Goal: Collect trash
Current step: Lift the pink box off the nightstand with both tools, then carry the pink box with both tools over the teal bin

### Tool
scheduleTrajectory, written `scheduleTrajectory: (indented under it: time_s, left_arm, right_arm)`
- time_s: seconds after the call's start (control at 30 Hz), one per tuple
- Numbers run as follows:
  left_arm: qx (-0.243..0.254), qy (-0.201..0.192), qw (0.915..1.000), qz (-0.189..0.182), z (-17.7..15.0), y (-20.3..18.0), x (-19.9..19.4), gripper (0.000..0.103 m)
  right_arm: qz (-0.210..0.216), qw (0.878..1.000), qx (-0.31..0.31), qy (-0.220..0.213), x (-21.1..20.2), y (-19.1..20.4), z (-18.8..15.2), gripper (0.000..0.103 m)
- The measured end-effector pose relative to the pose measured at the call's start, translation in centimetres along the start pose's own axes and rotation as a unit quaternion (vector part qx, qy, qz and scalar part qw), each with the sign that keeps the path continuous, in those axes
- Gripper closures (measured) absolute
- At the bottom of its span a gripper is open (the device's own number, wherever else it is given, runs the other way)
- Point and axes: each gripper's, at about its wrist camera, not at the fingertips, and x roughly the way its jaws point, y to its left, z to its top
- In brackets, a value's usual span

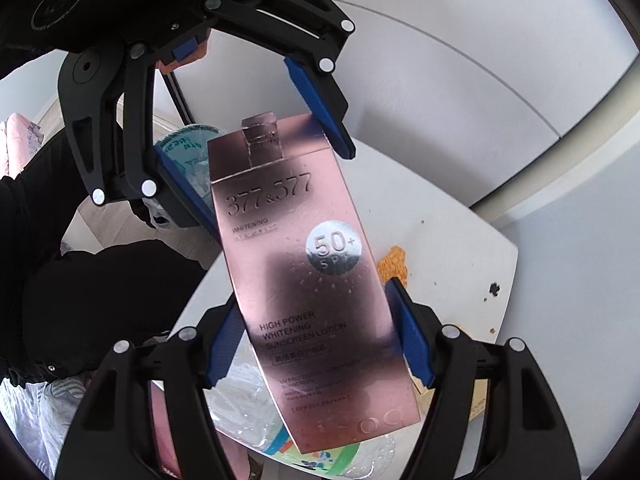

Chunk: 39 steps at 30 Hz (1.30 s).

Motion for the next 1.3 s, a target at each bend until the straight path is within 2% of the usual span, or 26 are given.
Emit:
scheduleTrajectory:
  time_s: [0.23,0.43,0.9,1.23,1.3]
  left_arm:
    - [-0.012,-0.006,0.9993,0.035,-1.4,-1.0,-4.7,0.035]
    - [-0.028,-0.003,0.9977,0.062,-4.2,-1.9,-8.4,0.035]
    - [-0.107,0.012,0.9877,0.113,-13.9,-3.8,-15.9,0.035]
    - [-0.164,0.028,0.9764,0.138,-21.3,-5.1,-19.1,0.035]
    - [-0.175,0.032,0.9742,0.139,-22.6,-5.3,-19.4,0.035]
  right_arm:
    - [-0.011,0.999,-0.028,-0.016,-1.9,2.5,3.2,0.038]
    - [-0.007,0.998,-0.060,-0.026,-2.3,5.3,6.2,0.038]
    - [0.022,0.987,-0.153,-0.037,-0.1,12.9,14.7,0.038]
    - [0.049,0.976,-0.208,-0.037,3.0,16.7,18.8,0.038]
    - [0.054,0.974,-0.216,-0.035,3.8,18.7,20.6,0.038]
